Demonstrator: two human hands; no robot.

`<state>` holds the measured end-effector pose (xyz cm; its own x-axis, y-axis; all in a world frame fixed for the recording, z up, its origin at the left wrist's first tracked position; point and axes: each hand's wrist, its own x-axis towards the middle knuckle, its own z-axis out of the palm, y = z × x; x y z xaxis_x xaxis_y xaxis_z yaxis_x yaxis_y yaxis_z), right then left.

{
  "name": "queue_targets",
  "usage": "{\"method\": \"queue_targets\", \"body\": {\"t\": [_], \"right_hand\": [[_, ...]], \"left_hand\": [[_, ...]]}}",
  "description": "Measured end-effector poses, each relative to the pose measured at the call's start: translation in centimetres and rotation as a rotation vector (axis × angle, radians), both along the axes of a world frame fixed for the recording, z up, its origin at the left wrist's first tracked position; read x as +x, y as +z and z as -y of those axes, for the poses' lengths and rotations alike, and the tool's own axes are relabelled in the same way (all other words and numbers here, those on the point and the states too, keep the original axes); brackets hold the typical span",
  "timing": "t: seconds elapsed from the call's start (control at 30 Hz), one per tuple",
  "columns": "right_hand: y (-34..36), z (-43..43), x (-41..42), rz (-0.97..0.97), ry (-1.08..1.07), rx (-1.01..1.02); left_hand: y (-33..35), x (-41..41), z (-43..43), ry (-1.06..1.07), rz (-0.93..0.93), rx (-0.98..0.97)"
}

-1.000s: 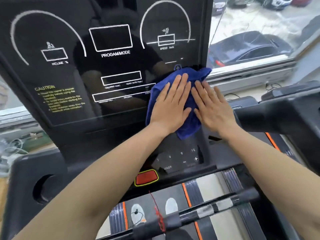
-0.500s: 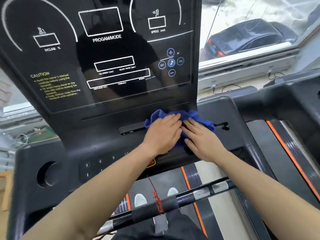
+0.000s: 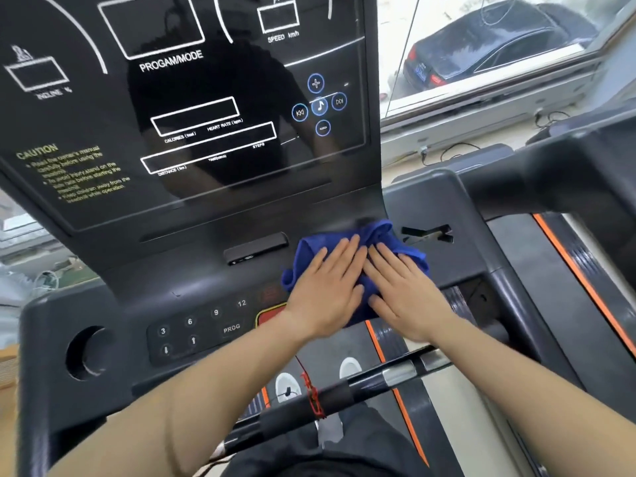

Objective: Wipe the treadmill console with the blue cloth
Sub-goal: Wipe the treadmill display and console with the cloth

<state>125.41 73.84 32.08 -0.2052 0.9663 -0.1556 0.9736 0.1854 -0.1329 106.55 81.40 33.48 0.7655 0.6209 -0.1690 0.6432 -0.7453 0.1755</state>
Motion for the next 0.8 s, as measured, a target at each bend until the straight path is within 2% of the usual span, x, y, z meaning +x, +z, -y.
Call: {"method": "queue_targets", "body": {"t": [0.1, 0.2, 0.37, 0.5, 0.6, 0.7, 0.8], "right_hand": [[0.2, -3.3, 0.2, -0.008, -0.104, 0.016], [0.0, -2.1, -0.6, -0.033, -0.163, 0.047], [-0.1, 3.7, -2.9, -0.109, -0.137, 0.040], [-0.2, 0.4, -1.8, -0.085, -0.114, 0.041], [0.2, -2.1, -1.5, -0.086, -0.180, 0.035], [-0.1, -0.2, -3.3, -0.093, -0.210, 0.041], [-0.1, 1.8, -5.6, -0.136, -0.125, 0.013]], "left_hand": [[0.2, 1.9, -2.9, 0.033, -0.046, 0.070], [0.2, 1.9, -2.5, 0.021, -0.053, 0.047], [-0.2, -1.1, 2.0, -0.076, -0.032, -0.037], [0.0, 0.1, -0.1, -0.013, 0.001, -0.033], [0.3, 1.5, -1.4, 0.070, -0.032, -0.012], [0.2, -0.1, 0.1, 0.066, -0.029, -0.031], [0.0, -3.7, 1.9, 0.045, -0.044, -0.059]]}}
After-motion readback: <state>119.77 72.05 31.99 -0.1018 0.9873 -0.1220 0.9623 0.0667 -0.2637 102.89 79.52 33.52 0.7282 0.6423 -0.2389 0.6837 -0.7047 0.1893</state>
